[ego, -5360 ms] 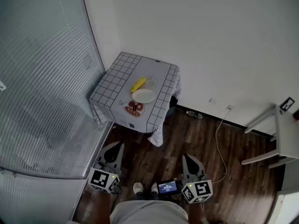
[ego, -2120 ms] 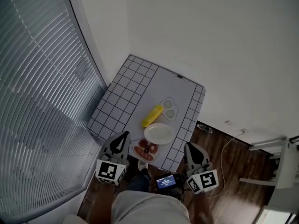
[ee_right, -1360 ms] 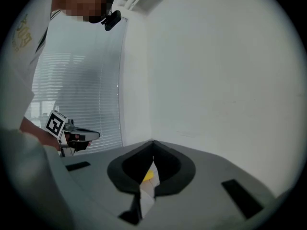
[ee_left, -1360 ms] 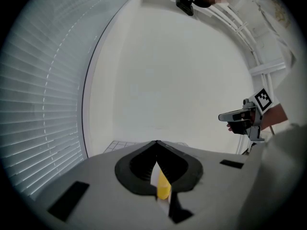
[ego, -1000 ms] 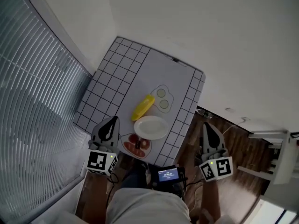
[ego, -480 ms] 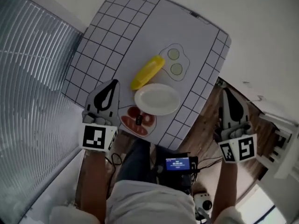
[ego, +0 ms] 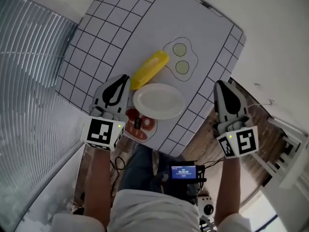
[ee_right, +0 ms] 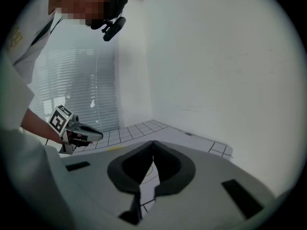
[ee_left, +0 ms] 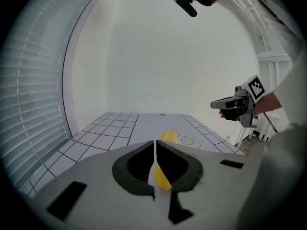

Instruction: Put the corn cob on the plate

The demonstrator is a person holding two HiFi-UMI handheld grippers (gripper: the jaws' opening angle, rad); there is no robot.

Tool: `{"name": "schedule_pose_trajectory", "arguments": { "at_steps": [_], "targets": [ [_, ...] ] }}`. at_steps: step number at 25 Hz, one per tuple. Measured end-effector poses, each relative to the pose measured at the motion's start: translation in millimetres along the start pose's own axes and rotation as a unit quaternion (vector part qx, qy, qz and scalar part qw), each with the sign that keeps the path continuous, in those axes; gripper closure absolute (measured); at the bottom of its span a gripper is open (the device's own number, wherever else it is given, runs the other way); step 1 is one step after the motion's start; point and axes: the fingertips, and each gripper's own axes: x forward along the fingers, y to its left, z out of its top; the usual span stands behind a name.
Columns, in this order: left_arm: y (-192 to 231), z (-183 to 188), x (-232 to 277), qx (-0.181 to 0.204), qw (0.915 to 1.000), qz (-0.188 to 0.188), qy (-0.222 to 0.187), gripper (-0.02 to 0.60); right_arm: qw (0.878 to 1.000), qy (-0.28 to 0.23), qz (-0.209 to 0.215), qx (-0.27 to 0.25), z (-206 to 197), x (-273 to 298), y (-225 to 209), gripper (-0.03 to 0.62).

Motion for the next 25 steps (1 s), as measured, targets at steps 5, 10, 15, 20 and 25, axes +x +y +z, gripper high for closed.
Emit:
{"name": "schedule_pose_trajectory", "arguments": {
  "at_steps": [5, 10, 15, 20, 25],
  "targets": [
    [-3, -6, 8, 0.001, 0.9998, 0.005, 0.017, 0.571, 0.999, 0.011, 0.038, -0.012, -6, 20, 4, 0.588],
    [-4, -12, 14, -0.009, 0.9997, -0.005, 0.022, 0.509, 0.997, 0.023, 0.073, -0.02, -10, 38, 10, 0.586],
    [-5, -21, 16, -0.021, 0.9994, -0.008, 0.028, 0.48, 0.995, 0.032, 0.095, -0.028, -13, 52, 15, 0.586],
    [-3, -26, 16, -0.028, 0.9989, -0.016, 0.033, 0.468, 0.994, 0.031, 0.104, -0.016, -12, 62, 19, 0.586],
    [2, -27, 11, -0.03, 0.9987, -0.015, 0.038, 0.468, 0.997, -0.004, 0.07, 0.045, 2, 54, 0, 0.586]
  ]
}}
